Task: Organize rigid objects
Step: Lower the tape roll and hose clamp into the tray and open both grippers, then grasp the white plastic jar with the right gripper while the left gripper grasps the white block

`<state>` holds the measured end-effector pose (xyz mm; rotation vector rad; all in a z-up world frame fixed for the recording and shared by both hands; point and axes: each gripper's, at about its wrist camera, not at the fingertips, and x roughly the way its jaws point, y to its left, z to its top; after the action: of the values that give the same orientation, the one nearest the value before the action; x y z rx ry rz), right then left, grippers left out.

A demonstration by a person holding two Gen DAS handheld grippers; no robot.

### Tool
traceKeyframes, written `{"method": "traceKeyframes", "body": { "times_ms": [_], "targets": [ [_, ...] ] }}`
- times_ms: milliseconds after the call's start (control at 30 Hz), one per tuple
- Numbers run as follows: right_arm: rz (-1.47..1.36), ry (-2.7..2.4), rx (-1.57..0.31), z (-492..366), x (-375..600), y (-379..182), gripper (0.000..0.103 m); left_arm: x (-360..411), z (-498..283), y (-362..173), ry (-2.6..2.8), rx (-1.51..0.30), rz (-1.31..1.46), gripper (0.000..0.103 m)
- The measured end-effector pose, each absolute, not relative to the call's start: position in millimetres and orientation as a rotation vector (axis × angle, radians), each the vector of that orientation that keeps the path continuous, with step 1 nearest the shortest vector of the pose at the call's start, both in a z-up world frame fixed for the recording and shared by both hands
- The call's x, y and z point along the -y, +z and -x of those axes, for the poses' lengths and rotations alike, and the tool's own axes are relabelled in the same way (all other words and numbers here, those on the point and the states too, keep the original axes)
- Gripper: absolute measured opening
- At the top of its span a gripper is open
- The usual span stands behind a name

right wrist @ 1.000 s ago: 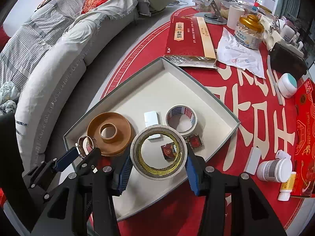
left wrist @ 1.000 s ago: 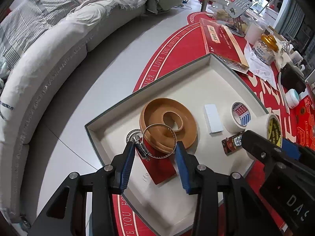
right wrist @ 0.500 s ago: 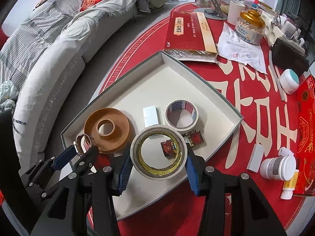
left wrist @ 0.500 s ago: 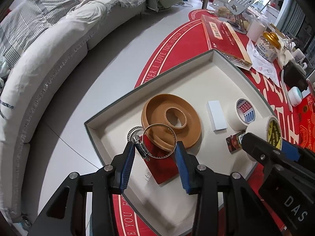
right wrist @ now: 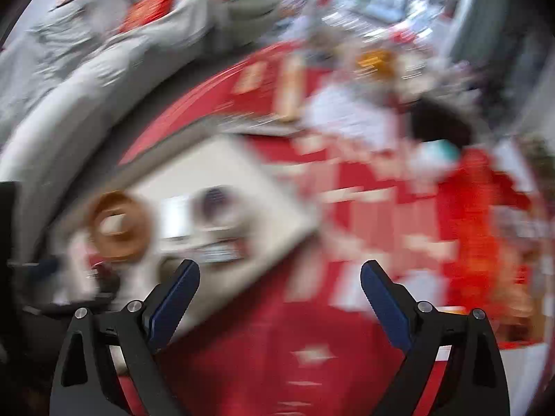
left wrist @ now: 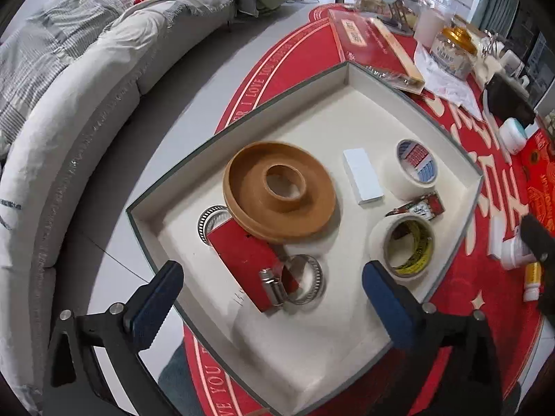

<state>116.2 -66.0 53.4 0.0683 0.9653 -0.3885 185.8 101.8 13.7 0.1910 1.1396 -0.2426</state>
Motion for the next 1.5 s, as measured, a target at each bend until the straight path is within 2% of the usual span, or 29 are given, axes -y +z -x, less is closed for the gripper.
{"method": "traceKeyframes", "body": {
  "times_ms": [100,233,267,300,333,367,500,667,933,1133,1333,1500],
  "targets": [
    [-0.111,-0.565,-0.927,-93.1,110.4,51.8,0.095,-98.9,-175.1,20.9,-0.259,-1.123,-0.181,0.103],
    [-0.289,-0.575,-1.006,-91.1,154.3,22.8,0.095,-98.5,-159.5,26.3,-0.289,-1.12,-0.218,0.103],
    [-0.305,-0.557,-1.011,-94.0,157.4,15.8,0.088,-99.2,-156.4,25.9,-0.292,-1.127,-0.228,0.103],
    [-0.304,-0.546,-1.013,-96.3,156.6,11.1,0.07,-100.1,-153.2,24.9,-0.3,-1.138,-0.237,0.103],
    [-0.295,-0.53,-1.027,-101.7,156.7,4.3,0.06,-101.5,-148.4,23.9,-0.316,-1.15,-0.243,0.103],
    [-0.296,-0.527,-1.046,-105.4,156.4,-1.0,0.041,-102.0,-144.6,23.2,-0.323,-1.156,-0.249,0.103],
    [-0.4,-0.499,-1.06,-100.2,154.5,-2.9,0.041,-103.7,-127.3,22.6,-0.332,-1.164,-0.286,0.103],
    [-0.443,-0.355,-1.062,-52.8,122.4,6.3,0.041,-84.0,-108.6,41.7,-0.417,-1.154,-0.282,0.103],
    [-0.668,-0.341,-1.069,59.9,120.3,-12.5,0.041,20.9,-86.9,101.2,-0.599,-1.06,-0.292,0.103],
    [-0.805,-0.37,-1.03,108.5,140.1,-27.1,0.041,100.1,-86.9,43.3,-0.583,-1.1,-0.467,0.103],
    [-0.859,-0.338,-0.986,116.5,152.0,-31.7,0.041,132.6,-99.4,-0.5,-0.513,-1.038,-0.599,0.103],
    [-0.88,-0.318,-0.99,117.5,153.3,-36.2,0.041,136.8,-127.0,-19.5,-0.482,-1.051,-0.592,0.103]
  ]
}}
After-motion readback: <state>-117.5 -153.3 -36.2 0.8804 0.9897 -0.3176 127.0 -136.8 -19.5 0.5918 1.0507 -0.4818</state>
